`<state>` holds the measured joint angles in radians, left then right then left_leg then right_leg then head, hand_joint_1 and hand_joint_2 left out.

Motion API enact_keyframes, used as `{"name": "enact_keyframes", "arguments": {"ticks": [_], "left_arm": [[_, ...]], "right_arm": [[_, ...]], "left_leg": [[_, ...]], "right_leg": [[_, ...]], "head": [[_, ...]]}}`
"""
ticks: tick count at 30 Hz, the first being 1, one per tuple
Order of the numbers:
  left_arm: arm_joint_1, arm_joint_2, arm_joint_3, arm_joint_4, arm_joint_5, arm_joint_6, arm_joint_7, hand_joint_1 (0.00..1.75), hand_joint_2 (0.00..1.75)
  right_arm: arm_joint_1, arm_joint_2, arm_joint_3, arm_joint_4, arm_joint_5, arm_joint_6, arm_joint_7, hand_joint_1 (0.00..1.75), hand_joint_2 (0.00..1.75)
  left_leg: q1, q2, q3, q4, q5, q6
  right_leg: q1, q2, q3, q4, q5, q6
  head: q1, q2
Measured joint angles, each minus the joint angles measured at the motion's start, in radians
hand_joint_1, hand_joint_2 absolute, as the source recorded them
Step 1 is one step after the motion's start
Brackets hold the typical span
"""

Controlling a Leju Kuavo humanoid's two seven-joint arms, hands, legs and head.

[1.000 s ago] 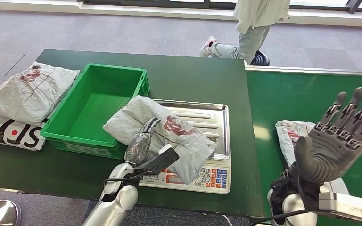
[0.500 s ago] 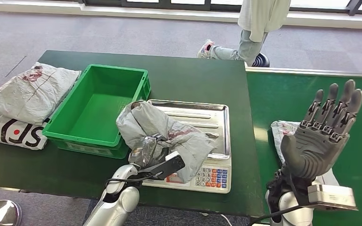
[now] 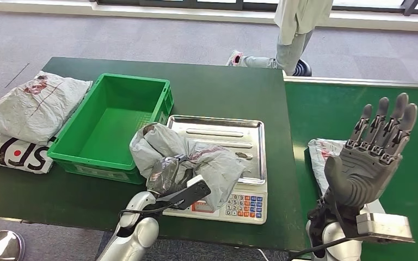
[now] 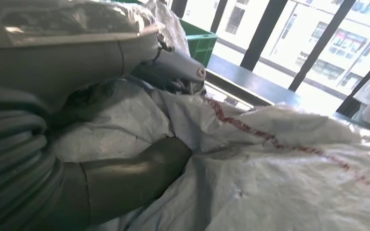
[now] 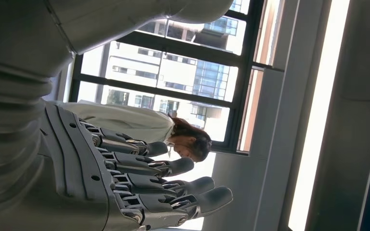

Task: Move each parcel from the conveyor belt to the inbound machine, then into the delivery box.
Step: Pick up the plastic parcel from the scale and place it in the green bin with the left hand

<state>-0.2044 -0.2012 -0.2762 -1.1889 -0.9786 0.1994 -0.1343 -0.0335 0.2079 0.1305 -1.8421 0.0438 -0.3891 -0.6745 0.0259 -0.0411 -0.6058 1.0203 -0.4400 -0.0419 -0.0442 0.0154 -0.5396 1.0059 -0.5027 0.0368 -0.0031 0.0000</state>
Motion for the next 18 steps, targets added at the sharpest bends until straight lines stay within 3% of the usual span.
{"name": "enact_keyframes", "arguments": {"ticks": [8, 12, 18], "left_arm": [[-0.016, 0.025, 0.023, -0.131, -0.053, 0.204, -0.039, 1.75, 1.75], [-0.098, 0.076, 0.052, -0.174, -0.035, 0.277, -0.035, 1.75, 1.75], [-0.193, 0.142, 0.085, -0.167, -0.019, 0.377, -0.037, 1.75, 1.75]], "right_arm": [[0.016, 0.000, -0.002, 0.000, -0.005, -0.014, -0.010, 0.00, 1.75], [0.030, -0.001, -0.020, 0.001, 0.002, -0.016, 0.006, 0.00, 1.75], [0.071, -0.019, -0.052, 0.102, 0.136, 0.067, 0.079, 0.00, 1.75]], "left_leg": [[0.000, 0.000, 0.000, 0.000, 0.000, 0.000], [0.000, 0.000, -0.001, 0.000, 0.001, -0.001], [0.001, 0.000, -0.001, 0.000, 0.001, 0.000]], "right_leg": [[0.000, 0.000, -0.001, 0.000, 0.000, 0.000], [0.000, 0.000, -0.001, 0.000, 0.000, 0.000], [0.000, 0.001, -0.001, 0.000, 0.000, 0.000]], "head": [[0.000, 0.000], [0.000, 0.000], [0.000, 0.000]]}}
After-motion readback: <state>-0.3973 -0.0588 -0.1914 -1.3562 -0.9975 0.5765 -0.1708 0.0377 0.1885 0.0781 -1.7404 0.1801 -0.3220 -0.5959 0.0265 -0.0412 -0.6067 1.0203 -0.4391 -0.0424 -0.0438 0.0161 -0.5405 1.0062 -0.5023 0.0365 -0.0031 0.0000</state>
